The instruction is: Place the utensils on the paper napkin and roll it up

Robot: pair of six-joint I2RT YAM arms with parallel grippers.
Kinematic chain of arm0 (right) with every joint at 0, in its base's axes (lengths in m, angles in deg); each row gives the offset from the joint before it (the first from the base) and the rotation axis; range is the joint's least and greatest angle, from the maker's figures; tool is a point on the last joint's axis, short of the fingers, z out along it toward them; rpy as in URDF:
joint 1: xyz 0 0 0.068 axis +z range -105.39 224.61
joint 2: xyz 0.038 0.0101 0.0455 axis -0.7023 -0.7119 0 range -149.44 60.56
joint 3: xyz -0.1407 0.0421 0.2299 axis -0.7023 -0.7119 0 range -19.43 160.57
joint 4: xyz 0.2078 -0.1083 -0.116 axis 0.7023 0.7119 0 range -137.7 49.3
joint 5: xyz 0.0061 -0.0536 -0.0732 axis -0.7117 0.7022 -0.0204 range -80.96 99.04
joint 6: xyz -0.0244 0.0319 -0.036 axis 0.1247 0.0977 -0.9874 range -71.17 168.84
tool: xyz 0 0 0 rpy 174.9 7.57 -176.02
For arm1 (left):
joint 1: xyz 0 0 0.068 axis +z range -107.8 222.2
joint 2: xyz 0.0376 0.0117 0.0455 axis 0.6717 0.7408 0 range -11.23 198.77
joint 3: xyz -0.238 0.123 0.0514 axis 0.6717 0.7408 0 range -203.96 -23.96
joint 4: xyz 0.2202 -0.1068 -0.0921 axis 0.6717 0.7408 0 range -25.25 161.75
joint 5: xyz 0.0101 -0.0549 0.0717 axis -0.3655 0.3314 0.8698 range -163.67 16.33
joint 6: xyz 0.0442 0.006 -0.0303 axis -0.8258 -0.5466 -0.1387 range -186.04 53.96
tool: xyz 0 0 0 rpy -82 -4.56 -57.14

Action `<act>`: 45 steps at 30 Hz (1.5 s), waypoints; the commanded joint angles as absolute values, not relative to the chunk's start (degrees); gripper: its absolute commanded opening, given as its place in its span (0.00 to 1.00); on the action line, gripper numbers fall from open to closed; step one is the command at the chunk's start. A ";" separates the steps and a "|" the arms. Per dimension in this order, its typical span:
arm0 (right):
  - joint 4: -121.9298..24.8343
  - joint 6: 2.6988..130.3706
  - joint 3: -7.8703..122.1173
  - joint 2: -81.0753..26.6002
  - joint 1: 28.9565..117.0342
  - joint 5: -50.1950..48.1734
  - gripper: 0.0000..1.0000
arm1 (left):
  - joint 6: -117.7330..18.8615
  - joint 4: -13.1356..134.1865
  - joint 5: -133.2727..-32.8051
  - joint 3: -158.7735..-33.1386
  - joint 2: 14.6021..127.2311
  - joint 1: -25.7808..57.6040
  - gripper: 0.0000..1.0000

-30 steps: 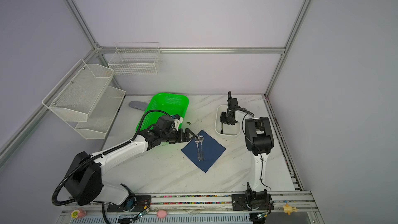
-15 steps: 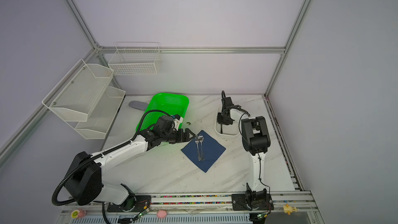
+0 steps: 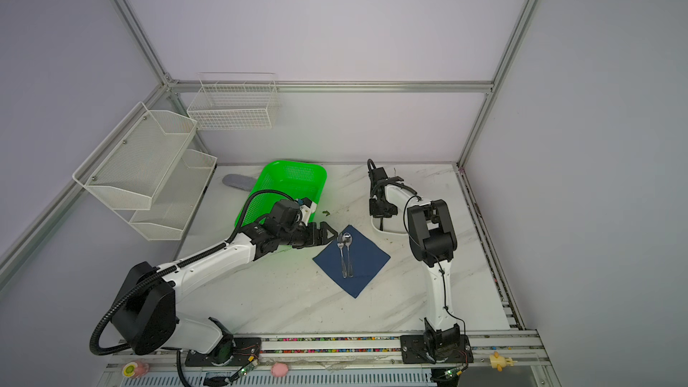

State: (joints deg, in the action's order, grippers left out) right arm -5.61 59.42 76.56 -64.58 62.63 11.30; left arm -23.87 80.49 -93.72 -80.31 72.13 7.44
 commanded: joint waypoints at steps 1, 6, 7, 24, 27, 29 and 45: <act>4.29 59.01 73.66 -69.08 62.64 10.49 0.24 | -25.56 80.18 -95.00 -82.75 70.97 7.57 0.94; 5.90 57.90 74.60 -71.49 62.37 7.69 0.25 | -25.61 80.21 -95.05 -82.75 71.05 7.48 0.94; 6.42 57.34 74.49 -72.00 62.35 7.37 0.25 | -25.61 80.14 -95.12 -82.73 71.03 7.48 0.94; 9.29 48.89 83.39 -67.53 57.59 10.88 0.09 | -25.90 80.37 -95.59 -83.05 71.76 7.53 0.93; 14.37 48.13 87.08 -69.80 56.24 10.37 0.09 | -26.10 80.24 -95.51 -83.34 71.74 7.48 0.94; 14.91 47.73 87.86 -70.66 55.80 10.94 0.09 | -26.44 80.34 -95.66 -83.28 71.61 7.48 0.94; 15.22 47.61 85.55 -73.61 54.98 9.64 0.18 | -28.82 81.09 -96.88 -82.90 72.18 7.48 0.94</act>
